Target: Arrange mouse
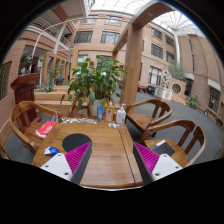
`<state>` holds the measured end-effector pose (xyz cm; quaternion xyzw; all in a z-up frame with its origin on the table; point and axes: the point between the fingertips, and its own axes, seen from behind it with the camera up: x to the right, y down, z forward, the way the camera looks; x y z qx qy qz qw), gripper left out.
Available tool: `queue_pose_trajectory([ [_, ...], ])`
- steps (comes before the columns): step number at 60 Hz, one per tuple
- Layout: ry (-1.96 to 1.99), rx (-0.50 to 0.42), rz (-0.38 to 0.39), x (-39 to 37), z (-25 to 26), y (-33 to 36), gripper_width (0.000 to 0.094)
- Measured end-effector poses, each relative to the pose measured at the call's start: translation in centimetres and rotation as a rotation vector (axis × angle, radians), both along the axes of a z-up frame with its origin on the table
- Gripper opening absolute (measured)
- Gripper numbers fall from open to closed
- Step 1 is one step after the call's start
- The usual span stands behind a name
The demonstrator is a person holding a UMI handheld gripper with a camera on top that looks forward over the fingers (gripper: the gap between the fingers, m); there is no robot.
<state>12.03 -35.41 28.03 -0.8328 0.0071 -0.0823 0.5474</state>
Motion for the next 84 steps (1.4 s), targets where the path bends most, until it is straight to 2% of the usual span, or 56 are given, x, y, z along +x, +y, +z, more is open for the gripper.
queue_pose_trajectory([
  [7,-0.009,-0.061,0.002,-0.1,-2.6,-0.5,0.0850],
  [17,-0.006,-0.156,0.039,-2.0,-10.5,1.8,0.0850],
  [23,0.010,-0.225,0.099,-5.1,-15.0,1.8,0.0850],
  [36,0.040,-0.328,0.288,-14.9,-23.2,2.9,0.0851],
  [44,0.032,-0.317,0.378,-20.5,-25.7,5.4,0.0854],
  [54,0.058,-0.289,0.435,-26.0,-27.1,9.5,0.0852],
  [70,-0.011,-0.238,0.485,-30.2,-27.9,15.5,0.0854],
  [84,-0.030,-0.228,0.458,-31.5,-28.5,20.3,0.0846],
])
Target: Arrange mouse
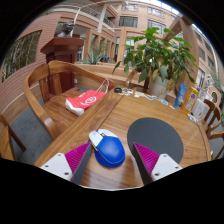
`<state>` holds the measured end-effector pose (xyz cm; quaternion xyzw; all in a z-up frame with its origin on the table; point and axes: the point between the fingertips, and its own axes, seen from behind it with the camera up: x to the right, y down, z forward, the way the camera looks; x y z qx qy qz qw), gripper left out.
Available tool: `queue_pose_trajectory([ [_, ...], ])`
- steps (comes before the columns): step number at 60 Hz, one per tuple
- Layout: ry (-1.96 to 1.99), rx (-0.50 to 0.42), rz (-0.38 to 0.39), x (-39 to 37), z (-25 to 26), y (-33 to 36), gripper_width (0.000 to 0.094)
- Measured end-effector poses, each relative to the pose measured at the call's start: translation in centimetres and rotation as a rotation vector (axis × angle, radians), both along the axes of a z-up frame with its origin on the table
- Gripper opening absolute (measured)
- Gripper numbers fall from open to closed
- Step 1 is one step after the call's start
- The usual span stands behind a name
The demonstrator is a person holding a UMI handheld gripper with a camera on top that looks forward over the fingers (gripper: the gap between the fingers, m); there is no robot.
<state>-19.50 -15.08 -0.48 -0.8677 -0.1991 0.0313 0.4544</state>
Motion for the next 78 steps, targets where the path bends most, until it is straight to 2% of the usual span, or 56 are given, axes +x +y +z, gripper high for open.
queue_pose_trajectory([
  [4,0.011,-0.003,-0.003,-0.3,-0.3,1.2,0.0838],
  [8,0.024,-0.006,-0.001,-0.6,-0.4,2.1,0.0786],
  [12,0.040,-0.012,0.010,-1.0,-0.6,2.5,0.0702],
  [16,0.084,-0.036,0.030,-1.8,-0.9,2.5,0.0558],
  [18,0.092,-0.038,0.030,-1.9,-0.8,2.6,0.0558],
  [23,0.079,-0.031,0.046,-1.9,-0.7,2.5,0.0476],
  [31,0.085,-0.030,0.025,-2.0,-0.7,2.6,0.0374],
  [36,0.109,-0.030,0.021,-2.5,0.2,2.3,0.0367],
  [41,0.164,0.062,0.035,-2.9,5.0,2.2,0.0368],
  [49,0.312,0.258,0.045,-2.4,17.9,2.2,0.0367],
  [54,0.352,0.353,0.001,0.7,23.0,3.4,0.0366],
  [58,0.347,0.361,-0.071,3.7,23.9,5.6,0.0363],
  [61,0.307,0.327,-0.134,6.1,22.0,7.3,0.0363],
  [64,0.271,0.278,-0.194,8.9,17.5,8.4,0.0365],
  [69,0.199,0.150,-0.275,11.2,12.7,9.9,0.0366],
  [71,0.175,0.117,-0.297,12.5,9.1,10.3,0.0367],
  [78,0.120,0.024,-0.352,14.0,4.0,10.1,0.0387],
])
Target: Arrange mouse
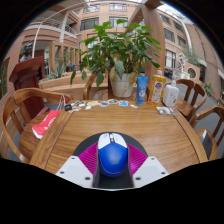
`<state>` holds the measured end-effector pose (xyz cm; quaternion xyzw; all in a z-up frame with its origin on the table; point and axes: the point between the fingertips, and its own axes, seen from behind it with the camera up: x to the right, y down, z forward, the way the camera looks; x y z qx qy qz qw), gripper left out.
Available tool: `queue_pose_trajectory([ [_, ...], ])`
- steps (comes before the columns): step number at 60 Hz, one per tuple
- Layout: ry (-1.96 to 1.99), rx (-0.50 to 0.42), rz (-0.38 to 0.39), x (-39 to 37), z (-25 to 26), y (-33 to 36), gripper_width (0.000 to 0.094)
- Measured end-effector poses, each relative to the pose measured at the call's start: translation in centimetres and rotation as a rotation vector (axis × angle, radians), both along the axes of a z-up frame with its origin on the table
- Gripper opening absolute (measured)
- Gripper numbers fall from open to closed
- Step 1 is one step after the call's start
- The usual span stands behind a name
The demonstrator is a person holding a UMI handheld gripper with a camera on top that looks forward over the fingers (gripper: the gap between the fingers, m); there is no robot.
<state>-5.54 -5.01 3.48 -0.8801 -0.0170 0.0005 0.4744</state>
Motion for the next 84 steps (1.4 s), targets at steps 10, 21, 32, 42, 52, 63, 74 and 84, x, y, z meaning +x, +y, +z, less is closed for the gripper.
queue_pose_trajectory([
  [10,0.007,-0.081,-0.013,0.2,-3.8,-0.2,0.0445],
  [21,0.013,-0.129,-0.010,0.1,-4.5,-1.1,0.0577],
  [32,-0.005,-0.057,-0.025,0.4,0.2,-3.2,0.0842],
  [42,-0.005,0.006,-0.044,0.7,6.1,-7.2,0.0856],
  [52,-0.024,0.055,-0.045,0.7,10.4,-12.2,0.0859],
  [63,-0.036,0.076,-0.041,0.2,12.9,-17.5,0.0858],
  [74,-0.046,0.075,-0.016,-0.4,13.4,-21.0,0.0854],
  [84,-0.046,0.077,-0.010,-0.3,13.9,-22.4,0.0854],
])
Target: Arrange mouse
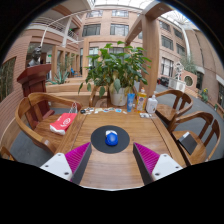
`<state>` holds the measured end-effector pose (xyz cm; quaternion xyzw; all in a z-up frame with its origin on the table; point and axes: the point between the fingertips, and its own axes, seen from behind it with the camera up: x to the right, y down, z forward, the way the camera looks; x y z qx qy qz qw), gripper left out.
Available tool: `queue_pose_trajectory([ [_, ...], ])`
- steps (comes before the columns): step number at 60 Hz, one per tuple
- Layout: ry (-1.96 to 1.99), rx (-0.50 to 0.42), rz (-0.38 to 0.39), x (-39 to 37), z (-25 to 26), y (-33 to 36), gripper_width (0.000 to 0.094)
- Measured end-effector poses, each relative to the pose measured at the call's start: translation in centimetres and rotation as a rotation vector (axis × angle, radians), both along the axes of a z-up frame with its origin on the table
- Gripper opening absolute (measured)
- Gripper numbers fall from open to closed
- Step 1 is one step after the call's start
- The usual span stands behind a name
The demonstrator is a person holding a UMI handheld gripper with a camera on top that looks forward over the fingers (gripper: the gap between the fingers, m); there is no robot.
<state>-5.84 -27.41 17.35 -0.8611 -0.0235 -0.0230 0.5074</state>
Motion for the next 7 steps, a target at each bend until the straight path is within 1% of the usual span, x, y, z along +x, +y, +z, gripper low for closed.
queue_pose_trajectory([
  [7,0.003,0.000,0.005,-0.17,0.27,-0.38,0.0852],
])
